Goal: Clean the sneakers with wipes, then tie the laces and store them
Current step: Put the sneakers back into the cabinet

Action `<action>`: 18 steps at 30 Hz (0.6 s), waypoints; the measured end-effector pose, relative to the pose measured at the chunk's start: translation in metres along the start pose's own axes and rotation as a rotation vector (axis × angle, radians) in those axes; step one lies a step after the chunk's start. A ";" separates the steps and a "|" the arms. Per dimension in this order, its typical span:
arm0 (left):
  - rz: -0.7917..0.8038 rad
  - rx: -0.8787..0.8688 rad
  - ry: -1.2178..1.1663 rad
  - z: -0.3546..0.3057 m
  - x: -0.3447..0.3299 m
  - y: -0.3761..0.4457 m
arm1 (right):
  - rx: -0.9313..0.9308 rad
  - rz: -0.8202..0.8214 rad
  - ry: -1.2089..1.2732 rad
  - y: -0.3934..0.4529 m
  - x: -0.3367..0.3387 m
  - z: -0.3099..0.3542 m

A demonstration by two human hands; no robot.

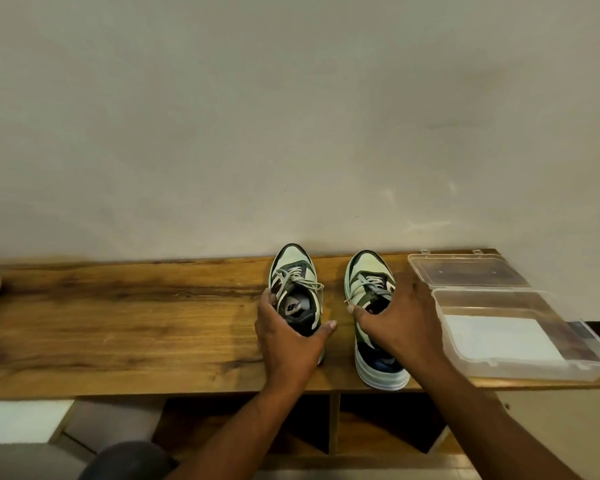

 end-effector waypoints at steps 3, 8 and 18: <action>-0.041 0.051 -0.042 0.009 -0.003 -0.007 | -0.123 0.062 0.139 -0.010 -0.005 -0.011; -0.025 0.071 0.012 0.014 -0.010 -0.010 | -0.108 0.040 0.083 -0.025 -0.016 -0.005; 0.027 0.021 -0.022 0.022 0.004 -0.026 | 0.005 0.041 0.121 -0.049 -0.036 0.016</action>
Point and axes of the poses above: each hand's wrist, its own y-axis towards the middle knuckle, its own x-axis out of the back of the hand, z = x × y, the point moved 2 cm from there along y, towards the middle knuckle, and after that the axes turned 12 degrees about -x, right-handed, at the moved point
